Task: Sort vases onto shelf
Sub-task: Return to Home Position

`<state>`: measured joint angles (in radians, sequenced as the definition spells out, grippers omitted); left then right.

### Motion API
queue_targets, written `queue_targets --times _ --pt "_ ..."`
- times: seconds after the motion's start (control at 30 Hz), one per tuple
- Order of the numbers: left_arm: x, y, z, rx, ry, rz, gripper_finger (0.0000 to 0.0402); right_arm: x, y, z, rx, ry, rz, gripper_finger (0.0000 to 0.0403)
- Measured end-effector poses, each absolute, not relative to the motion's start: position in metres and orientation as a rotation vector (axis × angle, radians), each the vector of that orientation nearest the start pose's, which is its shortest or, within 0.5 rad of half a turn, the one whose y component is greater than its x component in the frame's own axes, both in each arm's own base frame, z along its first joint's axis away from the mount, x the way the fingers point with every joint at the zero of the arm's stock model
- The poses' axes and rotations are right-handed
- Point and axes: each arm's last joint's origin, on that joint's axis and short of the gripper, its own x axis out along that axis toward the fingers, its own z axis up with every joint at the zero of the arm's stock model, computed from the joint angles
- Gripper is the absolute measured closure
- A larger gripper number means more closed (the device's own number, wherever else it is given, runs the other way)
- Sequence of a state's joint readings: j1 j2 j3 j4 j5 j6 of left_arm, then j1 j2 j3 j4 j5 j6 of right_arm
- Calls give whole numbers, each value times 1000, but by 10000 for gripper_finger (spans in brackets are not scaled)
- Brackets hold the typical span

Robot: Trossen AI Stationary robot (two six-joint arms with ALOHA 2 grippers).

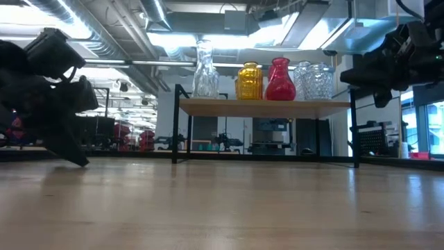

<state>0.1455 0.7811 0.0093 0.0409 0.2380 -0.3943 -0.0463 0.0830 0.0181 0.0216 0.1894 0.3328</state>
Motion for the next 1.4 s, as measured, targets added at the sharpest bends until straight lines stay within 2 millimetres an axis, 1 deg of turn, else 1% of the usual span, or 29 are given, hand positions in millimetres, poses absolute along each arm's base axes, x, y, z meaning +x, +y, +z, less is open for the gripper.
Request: queue_targets --times 0.07,0.13,0.37,0.5,0.6,1.4 --pt "121 8 98 -485 735 -6 239 101 -10 165 328 3 -241 403" --pt "121 7 98 -430 734 -26 239 101 -10 165 328 3 -241 403" --pt "122 7 98 -406 731 17 239 101 -10 165 328 4 -241 403" --pt "122 10 97 -416 711 132 239 101 -10 165 328 4 -241 403" --pt "122 11 98 -405 704 159 239 101 -10 165 328 4 -241 403" --pt "122 11 98 -403 703 163 239 101 -10 165 328 5 -241 403"
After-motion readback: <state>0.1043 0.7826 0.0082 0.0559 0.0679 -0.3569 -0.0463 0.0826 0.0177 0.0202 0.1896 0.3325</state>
